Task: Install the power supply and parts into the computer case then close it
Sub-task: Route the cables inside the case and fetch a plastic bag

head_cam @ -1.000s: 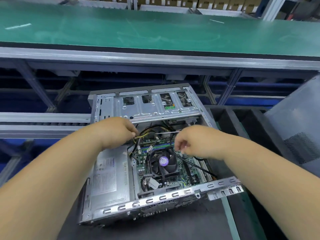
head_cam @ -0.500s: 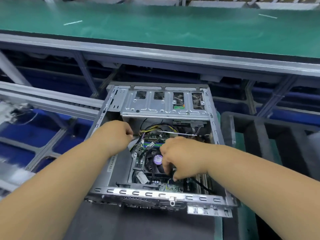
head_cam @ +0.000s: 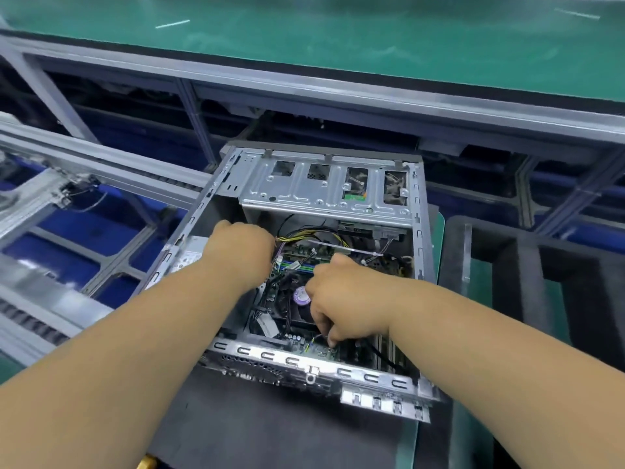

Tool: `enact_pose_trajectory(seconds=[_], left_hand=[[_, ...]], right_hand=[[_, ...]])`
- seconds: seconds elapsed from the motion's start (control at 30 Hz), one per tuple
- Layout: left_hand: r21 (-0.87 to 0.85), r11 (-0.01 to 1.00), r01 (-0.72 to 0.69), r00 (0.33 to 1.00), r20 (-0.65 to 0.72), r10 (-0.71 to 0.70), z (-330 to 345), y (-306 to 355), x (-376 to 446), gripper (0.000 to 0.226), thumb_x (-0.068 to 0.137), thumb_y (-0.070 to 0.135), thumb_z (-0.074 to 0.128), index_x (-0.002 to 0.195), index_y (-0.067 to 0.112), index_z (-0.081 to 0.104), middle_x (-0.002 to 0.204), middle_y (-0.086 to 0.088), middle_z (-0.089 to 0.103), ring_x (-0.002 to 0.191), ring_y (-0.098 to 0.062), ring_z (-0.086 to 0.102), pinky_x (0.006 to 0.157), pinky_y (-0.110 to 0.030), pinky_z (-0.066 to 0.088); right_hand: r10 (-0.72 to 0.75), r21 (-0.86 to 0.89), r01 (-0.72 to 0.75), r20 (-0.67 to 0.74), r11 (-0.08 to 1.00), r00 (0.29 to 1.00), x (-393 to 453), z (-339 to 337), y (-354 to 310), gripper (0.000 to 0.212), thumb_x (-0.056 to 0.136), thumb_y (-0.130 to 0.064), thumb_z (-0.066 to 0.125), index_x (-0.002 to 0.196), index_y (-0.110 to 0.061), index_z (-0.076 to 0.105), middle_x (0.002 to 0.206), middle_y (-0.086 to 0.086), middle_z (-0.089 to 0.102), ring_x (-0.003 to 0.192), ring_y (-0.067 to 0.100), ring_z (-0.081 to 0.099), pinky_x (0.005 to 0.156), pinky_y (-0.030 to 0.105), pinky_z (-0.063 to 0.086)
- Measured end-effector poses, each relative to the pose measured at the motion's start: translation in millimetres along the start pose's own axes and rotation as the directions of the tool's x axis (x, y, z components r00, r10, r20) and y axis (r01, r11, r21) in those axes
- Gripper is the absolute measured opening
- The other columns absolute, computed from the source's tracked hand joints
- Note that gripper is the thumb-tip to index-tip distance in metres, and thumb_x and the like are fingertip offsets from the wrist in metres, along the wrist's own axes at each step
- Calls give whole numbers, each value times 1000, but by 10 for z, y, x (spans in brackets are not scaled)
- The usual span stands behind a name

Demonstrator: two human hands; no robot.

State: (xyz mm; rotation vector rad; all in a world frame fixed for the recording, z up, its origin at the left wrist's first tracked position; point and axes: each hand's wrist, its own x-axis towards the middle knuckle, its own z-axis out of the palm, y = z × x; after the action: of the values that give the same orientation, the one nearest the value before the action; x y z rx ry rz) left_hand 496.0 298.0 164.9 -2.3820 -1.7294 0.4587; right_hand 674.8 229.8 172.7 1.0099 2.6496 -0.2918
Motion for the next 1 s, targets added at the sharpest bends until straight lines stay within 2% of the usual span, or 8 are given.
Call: enact_pose_trajectory(seconds=[0.27,0.47,0.6,0.7,0.77,0.83,0.93,1.0], left_hand=[[-3,1000,29,1000,-13,-29,91,-22,58,16,81,23,58,90,29,69,87,7,67,88,-18,62,89,-34,36],[-60,998,7,999,-31,-8,82,-36,41,13,86,36,58,92,32,69,90,9,67,92,-17,62,93,-34,36],[-265,962,-58,995,-89,36,28,-73,-14,13,88,38,58,95,35,69,91,11,65,95,-16,60,95,-34,33],[-379,911,-160,982,-151,110,-55,-153,-134,16,87,38,63,101,34,71,101,11,66,102,-17,57,97,-35,37],[-405,891,-208,968,-215,128,-117,-210,-259,20,85,36,67,104,30,71,104,9,67,105,-18,58,97,-38,40],[-431,870,-239,949,-292,116,-165,-275,-403,22,83,30,71,104,26,72,102,8,68,102,-18,59,96,-37,42],[-445,863,-238,928,-366,67,-193,-363,-618,26,83,26,72,109,22,71,107,8,67,105,-16,60,96,-35,44],[-457,872,-174,914,-404,-30,-171,-412,-747,35,83,27,71,118,21,67,119,4,64,113,-20,57,101,-41,42]], right_hand=[[-9,3,9,-18,1000,1000,-1,3,35,19,77,-46,77,82,-28,72,89,-11,64,99,11,42,88,35,29],[-22,5,22,-25,1000,999,6,6,24,20,77,-46,76,86,-28,73,90,-11,63,101,11,40,91,37,29],[32,153,-28,-18,988,999,-22,-1,48,8,82,-30,75,90,-29,74,93,-13,61,103,10,40,97,38,29],[114,296,-82,-95,952,989,-76,-59,62,23,84,-15,65,98,-32,73,94,-15,54,103,10,48,101,38,28],[220,392,-123,-215,912,952,-121,-111,69,20,86,-21,65,99,-34,72,96,-13,53,99,11,52,98,36,37],[344,501,-141,-339,854,876,-174,-153,81,13,87,-28,64,97,-34,71,94,-14,53,91,9,54,86,34,47],[528,590,-199,-459,782,714,-283,-202,121,11,90,-28,63,98,-30,71,95,-13,56,95,12,54,84,34,48],[643,549,-363,-493,753,586,-377,-190,153,23,91,-30,62,113,-28,68,111,-5,58,111,20,49,91,36,43]])
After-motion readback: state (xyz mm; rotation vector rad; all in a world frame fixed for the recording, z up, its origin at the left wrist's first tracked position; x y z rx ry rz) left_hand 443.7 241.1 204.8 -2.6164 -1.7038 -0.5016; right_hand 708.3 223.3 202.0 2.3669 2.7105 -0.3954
